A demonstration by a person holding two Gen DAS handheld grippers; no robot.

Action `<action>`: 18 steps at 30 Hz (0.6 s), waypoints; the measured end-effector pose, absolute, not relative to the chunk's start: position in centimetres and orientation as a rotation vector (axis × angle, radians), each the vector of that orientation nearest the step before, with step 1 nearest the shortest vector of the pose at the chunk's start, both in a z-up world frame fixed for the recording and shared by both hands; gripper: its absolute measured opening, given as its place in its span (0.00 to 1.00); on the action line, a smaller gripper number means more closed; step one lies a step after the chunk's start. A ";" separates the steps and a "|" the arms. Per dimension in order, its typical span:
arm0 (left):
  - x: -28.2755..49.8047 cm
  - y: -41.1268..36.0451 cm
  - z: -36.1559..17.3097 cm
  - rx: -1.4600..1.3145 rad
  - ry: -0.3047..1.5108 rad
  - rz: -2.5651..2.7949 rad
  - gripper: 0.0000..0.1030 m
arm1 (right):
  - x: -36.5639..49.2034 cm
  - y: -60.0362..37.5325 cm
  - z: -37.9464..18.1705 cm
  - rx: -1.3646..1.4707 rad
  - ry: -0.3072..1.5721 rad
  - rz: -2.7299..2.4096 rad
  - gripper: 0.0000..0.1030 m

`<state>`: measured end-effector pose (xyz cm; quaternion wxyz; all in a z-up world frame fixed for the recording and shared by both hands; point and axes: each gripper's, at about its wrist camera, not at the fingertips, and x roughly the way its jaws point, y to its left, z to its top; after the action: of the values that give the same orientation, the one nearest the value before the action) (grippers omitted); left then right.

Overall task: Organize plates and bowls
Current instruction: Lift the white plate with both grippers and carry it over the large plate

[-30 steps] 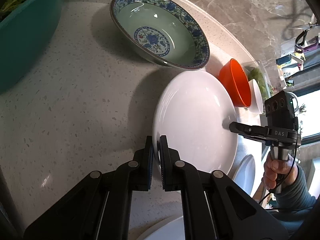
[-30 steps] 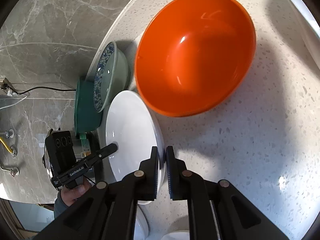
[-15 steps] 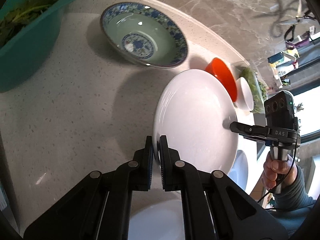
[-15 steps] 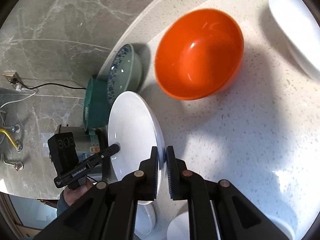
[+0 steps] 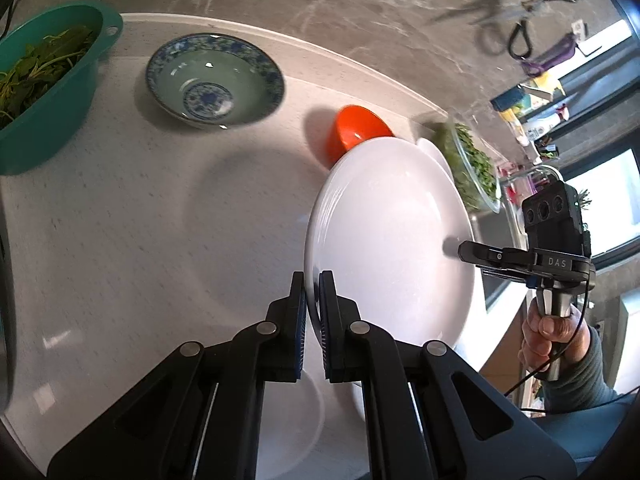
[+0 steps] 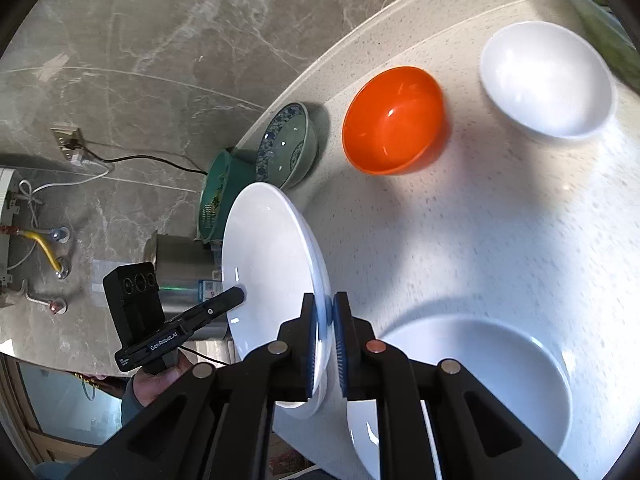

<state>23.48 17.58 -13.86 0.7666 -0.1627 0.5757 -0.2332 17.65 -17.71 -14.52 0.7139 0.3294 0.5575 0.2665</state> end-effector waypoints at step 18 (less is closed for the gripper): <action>12.3 8.8 -13.3 -0.416 1.279 -0.471 0.04 | 9.9 -25.8 -15.7 0.776 1.267 0.630 0.13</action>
<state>12.31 8.84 -13.35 0.7567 -0.1908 0.5868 -0.2161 9.90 -25.80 -15.67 0.6919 0.3471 0.5668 0.2819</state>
